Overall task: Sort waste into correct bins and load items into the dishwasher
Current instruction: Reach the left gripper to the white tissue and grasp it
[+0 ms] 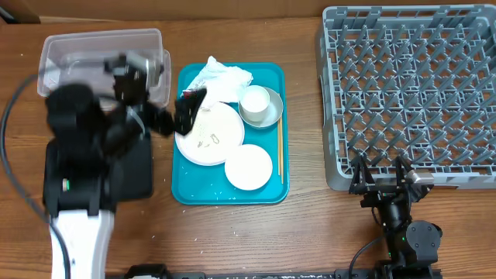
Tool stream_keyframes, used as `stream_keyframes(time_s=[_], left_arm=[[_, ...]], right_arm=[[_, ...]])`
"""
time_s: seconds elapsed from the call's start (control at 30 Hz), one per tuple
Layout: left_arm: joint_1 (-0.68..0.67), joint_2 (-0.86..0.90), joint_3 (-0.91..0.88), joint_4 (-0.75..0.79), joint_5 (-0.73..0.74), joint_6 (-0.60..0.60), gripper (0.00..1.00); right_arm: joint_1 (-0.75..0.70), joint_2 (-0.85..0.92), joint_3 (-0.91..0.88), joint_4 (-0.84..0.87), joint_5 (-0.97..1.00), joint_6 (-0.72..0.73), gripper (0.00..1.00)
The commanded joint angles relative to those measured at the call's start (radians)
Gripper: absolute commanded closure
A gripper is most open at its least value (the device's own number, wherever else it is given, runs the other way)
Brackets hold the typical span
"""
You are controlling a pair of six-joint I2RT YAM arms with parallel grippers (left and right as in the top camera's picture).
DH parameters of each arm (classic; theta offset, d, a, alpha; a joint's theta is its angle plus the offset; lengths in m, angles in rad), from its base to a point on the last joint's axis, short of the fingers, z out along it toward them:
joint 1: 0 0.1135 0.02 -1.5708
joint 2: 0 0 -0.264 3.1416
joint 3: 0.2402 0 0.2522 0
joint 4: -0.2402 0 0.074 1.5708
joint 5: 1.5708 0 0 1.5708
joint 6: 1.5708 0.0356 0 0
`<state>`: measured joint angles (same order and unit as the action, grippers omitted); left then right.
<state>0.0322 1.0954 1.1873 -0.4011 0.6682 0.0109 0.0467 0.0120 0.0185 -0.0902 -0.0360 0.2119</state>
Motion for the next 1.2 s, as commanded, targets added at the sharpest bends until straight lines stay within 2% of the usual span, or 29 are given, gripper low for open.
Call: stream_keyframes(time_s=[0.0,0.1,0.33,0.4,0.6,0.67,0.73,0.87,0.93,1.17], left_arm=[[-0.005,0.137,0.135,-0.024,0.056,0.046,0.00],[-0.007,0.264,0.272,-0.120,-0.049,0.046,0.00],[-0.024,0.666,0.891,-0.799,-0.314,0.154,0.00],[-0.028,0.752,0.995,-0.888,-0.304,0.150,0.00],[-0.048,0.902,1.012,-0.906,-0.211,0.074,0.00],[-0.059,0.942,1.012,-0.907,-0.244,0.079,0.00],[-0.076,0.982,1.012,-0.917,-0.375,0.066,0.00],[-0.138,1.059,1.012,-0.982,-0.752,-0.060,0.00],[-0.175,1.094,1.012,-0.996,-0.850,-0.079,0.00],[-0.259,1.178,1.012,-0.868,-0.727,-0.079,0.00]], right_arm=[[0.004,-0.009,-0.010,0.006,0.009,-0.003,0.00],[0.004,-0.009,-0.010,0.006,0.009,-0.003,0.00],[0.004,-0.009,-0.010,0.006,0.009,-0.003,0.00],[0.004,-0.009,-0.010,0.006,0.009,-0.003,0.00],[0.004,-0.009,-0.010,0.006,0.009,-0.003,0.00],[0.004,-0.009,-0.010,0.006,0.009,-0.003,0.00],[0.004,-0.009,-0.010,0.006,0.009,-0.003,0.00],[0.004,-0.009,-0.010,0.006,0.009,-0.003,0.00],[0.004,-0.009,-0.010,0.006,0.009,-0.003,0.00],[0.004,-0.009,-0.010,0.006,0.009,-0.003,0.00]])
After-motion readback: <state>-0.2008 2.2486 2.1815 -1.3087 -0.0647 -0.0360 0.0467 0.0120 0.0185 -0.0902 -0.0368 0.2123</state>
